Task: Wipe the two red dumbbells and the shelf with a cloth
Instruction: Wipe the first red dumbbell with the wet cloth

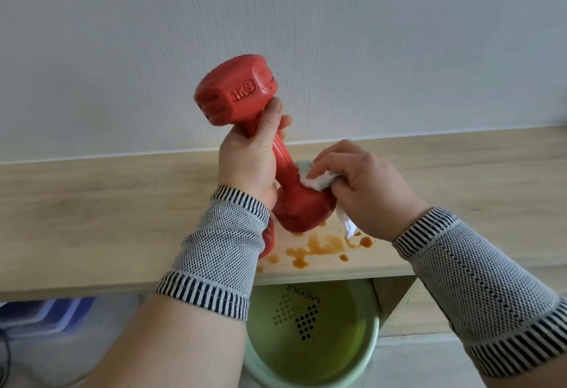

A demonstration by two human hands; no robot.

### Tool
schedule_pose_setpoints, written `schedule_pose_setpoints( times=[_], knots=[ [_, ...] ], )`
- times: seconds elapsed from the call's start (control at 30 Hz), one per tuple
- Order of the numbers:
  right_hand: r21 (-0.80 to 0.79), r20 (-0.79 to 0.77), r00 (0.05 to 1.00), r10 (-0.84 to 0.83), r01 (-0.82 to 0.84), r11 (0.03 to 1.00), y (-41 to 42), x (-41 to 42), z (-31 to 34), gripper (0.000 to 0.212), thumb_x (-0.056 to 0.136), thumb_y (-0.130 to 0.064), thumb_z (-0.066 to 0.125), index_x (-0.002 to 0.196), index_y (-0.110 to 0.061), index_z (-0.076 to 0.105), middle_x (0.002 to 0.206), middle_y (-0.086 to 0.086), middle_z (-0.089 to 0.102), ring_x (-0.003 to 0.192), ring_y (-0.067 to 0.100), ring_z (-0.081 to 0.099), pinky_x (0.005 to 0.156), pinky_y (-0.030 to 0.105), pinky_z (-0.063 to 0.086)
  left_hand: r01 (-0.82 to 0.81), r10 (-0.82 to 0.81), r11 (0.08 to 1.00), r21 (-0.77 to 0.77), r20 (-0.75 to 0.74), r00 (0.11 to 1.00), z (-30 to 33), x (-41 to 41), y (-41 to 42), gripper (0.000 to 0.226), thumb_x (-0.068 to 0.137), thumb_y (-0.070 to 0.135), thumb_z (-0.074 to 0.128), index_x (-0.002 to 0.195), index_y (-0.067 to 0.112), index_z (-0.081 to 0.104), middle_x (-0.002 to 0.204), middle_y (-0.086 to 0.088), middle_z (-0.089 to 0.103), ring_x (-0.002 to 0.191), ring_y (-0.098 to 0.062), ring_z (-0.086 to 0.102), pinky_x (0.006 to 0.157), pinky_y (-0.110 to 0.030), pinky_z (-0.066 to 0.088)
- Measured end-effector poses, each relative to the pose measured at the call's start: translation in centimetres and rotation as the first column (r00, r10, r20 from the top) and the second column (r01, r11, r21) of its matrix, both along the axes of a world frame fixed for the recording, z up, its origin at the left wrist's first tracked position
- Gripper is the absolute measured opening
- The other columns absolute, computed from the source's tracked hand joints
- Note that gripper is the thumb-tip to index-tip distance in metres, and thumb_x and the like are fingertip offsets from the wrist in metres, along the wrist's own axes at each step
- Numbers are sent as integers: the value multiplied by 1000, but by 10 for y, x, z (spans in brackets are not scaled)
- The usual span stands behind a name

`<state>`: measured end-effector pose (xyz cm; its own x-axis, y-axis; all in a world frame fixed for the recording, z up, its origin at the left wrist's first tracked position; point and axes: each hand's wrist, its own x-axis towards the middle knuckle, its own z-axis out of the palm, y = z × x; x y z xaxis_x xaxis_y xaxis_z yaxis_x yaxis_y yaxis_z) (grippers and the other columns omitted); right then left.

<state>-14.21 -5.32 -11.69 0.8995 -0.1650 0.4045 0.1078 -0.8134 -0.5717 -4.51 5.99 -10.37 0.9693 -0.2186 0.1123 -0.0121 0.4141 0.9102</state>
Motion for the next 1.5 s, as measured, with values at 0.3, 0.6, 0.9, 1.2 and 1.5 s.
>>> schedule_pose_setpoints(
  times=[0.3, 0.6, 0.9, 1.2, 1.5],
  knots=[
    [-88, -41, 989, 141, -144, 986, 6, -4, 4, 31, 81, 4, 50, 87, -18, 72, 97, -6, 64, 76, 5, 57, 69, 19, 47, 33, -33, 999, 10, -78, 996, -7, 9, 6, 18, 91, 21, 66, 79, 13, 55, 58, 3, 53, 55, -15, 51, 62, -32, 44],
    [-35, 5, 992, 124, -124, 992, 5, -4, 16, 33, 81, 1, 47, 86, -21, 70, 92, -7, 63, 81, 10, 60, 69, 24, 48, 107, -103, 994, 31, -92, 990, 2, 8, 7, 28, 90, 15, 66, 65, 12, 55, 55, -5, 50, 50, -20, 47, 52, -29, 43],
    [76, -86, 991, 101, -94, 993, -3, -6, 20, 37, 81, 4, 48, 86, -25, 69, 91, -9, 66, 82, 6, 59, 70, 21, 46, 99, -98, 995, 5, -105, 990, 4, 5, 8, 30, 88, 7, 65, 60, 11, 54, 53, -4, 50, 50, -18, 48, 54, -29, 43],
    [39, -114, 967, 228, -225, 974, 12, -14, 31, 34, 82, 4, 48, 80, -21, 71, 94, -9, 65, 81, 9, 61, 71, 24, 50, 104, -101, 994, 18, -105, 989, 4, 7, 10, 32, 88, 8, 64, 58, 12, 53, 52, -3, 49, 52, -19, 48, 56, -31, 43],
    [30, -68, 987, 149, -147, 989, 5, -11, 25, 36, 81, 5, 49, 81, -24, 71, 93, -10, 65, 84, 8, 60, 72, 18, 47, 104, -103, 994, 15, -60, 993, 7, 1, 6, 33, 87, 7, 62, 57, 11, 50, 51, -4, 48, 47, -17, 46, 53, -29, 41]
  ],
)
